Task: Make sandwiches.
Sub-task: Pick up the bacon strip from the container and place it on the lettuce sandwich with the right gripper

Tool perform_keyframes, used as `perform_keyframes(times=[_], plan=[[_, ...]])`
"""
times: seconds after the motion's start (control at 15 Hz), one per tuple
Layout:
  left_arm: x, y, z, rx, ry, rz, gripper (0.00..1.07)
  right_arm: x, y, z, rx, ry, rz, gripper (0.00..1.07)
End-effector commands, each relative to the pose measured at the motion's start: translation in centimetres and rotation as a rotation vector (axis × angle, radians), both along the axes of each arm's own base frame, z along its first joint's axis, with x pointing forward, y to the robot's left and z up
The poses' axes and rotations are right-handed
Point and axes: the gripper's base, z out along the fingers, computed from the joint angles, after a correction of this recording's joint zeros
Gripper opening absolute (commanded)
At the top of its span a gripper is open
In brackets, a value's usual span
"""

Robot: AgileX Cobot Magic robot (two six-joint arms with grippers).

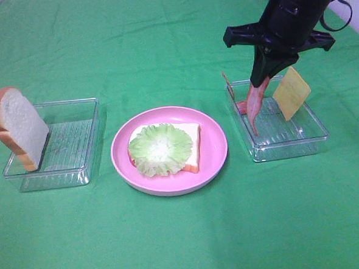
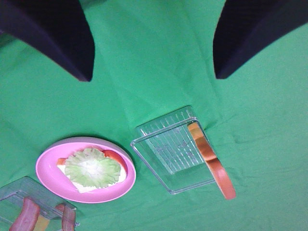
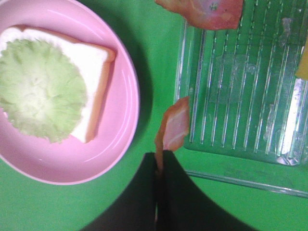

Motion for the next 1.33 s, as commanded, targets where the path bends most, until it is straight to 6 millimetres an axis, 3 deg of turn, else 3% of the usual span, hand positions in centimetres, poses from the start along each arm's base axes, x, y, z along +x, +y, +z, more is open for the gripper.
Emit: perform_keyframes(times=[0.07, 0.53, 0.93, 1.33], plan=[[0.0, 0.1, 0.1, -0.007, -0.016, 0.0, 0.67, -1.1, 0.3, 2.5, 0.073, -0.028, 0.027, 0.0], [0.0, 0.1, 0.1, -0.007, -0.016, 0.0, 0.67, -2.3, 4.2, 4.9, 0.518, -0.019, 0.191, 0.0], [0.0, 0.1, 0.1, -0.007, -0.016, 0.0, 0.67, -2.4, 10.7, 0.8, 0.609, 0.036, 0.234, 0.0], [0.0, 0.1, 0.1, -0.007, -0.016, 0.0, 0.67, -0.8, 13.4, -2.9, 0.844, 0.096, 0.144, 0.0]])
